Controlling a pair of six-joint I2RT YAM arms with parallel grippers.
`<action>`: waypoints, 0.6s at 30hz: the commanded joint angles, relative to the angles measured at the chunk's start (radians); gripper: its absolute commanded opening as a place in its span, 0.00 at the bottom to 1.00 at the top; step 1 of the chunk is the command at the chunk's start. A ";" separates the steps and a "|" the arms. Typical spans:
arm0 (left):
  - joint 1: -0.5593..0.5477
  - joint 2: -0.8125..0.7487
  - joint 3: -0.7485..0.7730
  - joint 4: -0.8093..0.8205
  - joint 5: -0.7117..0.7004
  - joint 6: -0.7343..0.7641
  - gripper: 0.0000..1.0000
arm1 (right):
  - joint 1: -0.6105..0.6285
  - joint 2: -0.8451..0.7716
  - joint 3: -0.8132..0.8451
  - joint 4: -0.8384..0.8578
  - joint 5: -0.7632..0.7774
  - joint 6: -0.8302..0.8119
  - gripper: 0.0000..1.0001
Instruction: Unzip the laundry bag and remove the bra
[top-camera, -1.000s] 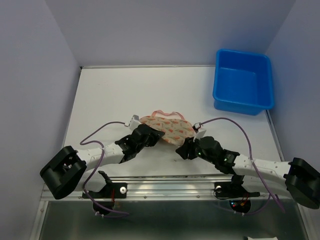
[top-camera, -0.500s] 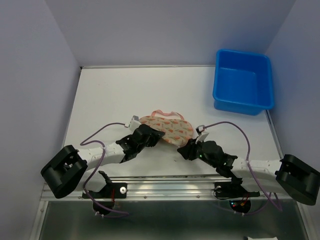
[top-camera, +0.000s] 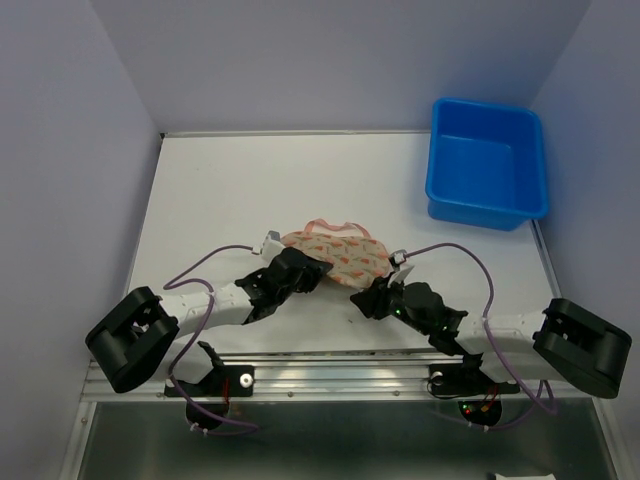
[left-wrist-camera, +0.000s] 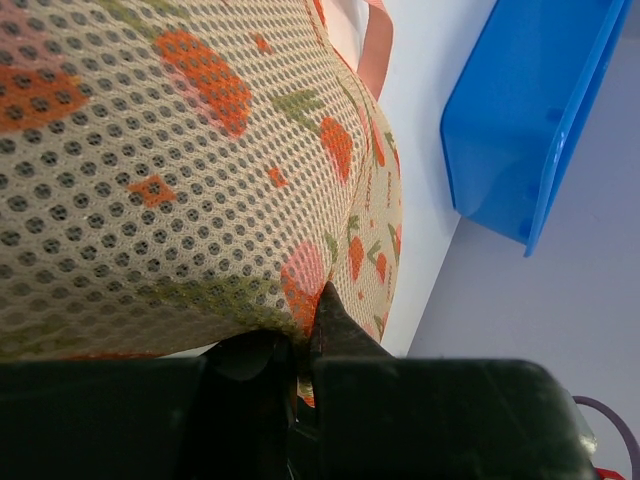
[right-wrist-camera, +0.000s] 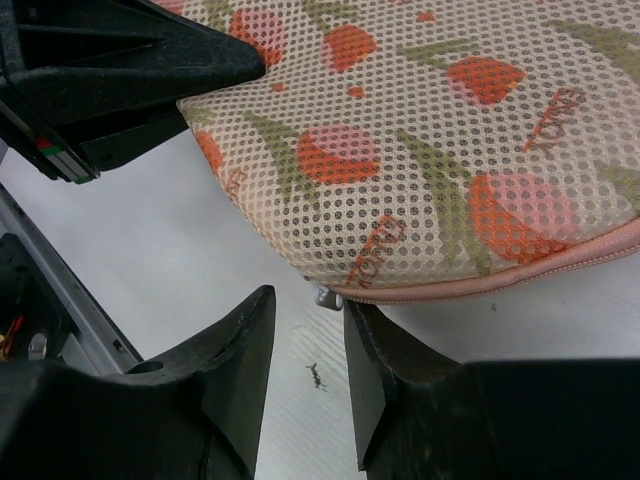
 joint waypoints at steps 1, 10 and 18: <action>-0.008 -0.006 0.040 0.054 -0.021 -0.011 0.03 | 0.010 0.022 0.000 0.104 0.047 -0.019 0.38; -0.008 -0.013 0.017 0.058 -0.019 -0.012 0.03 | 0.010 -0.036 -0.036 0.068 0.110 -0.027 0.05; -0.005 -0.025 -0.018 0.052 -0.036 0.005 0.03 | 0.010 -0.165 -0.063 -0.072 0.141 -0.028 0.01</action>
